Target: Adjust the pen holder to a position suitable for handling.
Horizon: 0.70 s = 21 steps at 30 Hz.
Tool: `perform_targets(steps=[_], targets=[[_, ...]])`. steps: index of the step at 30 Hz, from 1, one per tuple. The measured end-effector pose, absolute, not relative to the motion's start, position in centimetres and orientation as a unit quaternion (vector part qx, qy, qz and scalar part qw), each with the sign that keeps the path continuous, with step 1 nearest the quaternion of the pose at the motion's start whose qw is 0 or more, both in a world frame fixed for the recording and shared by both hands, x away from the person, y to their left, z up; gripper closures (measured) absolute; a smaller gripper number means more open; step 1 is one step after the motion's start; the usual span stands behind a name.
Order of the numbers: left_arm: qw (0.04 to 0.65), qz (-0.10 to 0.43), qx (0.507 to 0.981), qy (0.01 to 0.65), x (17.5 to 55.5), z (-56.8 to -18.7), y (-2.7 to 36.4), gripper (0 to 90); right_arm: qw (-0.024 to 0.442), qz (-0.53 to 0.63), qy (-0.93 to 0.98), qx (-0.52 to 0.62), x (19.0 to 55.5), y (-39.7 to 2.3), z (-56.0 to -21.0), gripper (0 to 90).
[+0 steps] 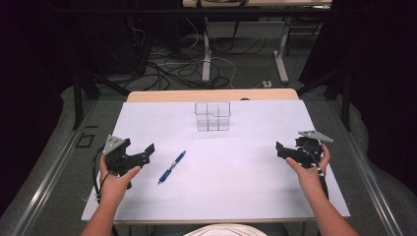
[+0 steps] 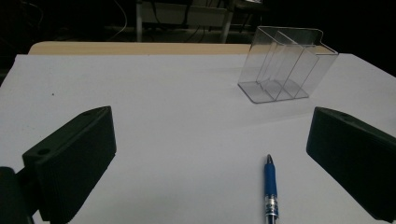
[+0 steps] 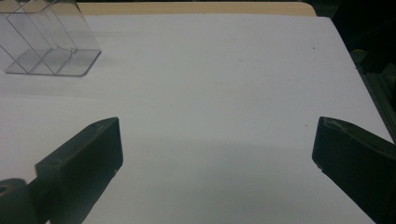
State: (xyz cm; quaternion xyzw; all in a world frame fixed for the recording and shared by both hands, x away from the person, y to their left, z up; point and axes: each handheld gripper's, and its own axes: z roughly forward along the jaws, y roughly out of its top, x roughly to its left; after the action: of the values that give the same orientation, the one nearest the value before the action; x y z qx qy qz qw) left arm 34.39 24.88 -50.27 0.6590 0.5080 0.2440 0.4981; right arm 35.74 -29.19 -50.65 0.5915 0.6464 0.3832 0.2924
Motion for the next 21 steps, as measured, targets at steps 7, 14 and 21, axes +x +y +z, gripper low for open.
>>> perform_targets(steps=[7, 14, 21], targets=[[0.496, 0.251, 0.656, 0.512, 34.1, -49.9, 25.2, 1.3, 0.272, 0.381, 0.658, 0.590, 35.8, -28.7, -50.7, 5.5], [0.491, 0.253, 0.659, 0.510, 34.0, -49.9, 25.0, 1.0, 0.265, 0.371, 0.681, 0.574, 35.7, -27.6, -49.9, 5.4], [0.490, 0.250, 0.654, 0.520, 34.2, -50.1, 25.2, 2.8, 0.274, 0.387, 0.678, 0.561, 36.6, -26.6, -49.6, 19.9]])
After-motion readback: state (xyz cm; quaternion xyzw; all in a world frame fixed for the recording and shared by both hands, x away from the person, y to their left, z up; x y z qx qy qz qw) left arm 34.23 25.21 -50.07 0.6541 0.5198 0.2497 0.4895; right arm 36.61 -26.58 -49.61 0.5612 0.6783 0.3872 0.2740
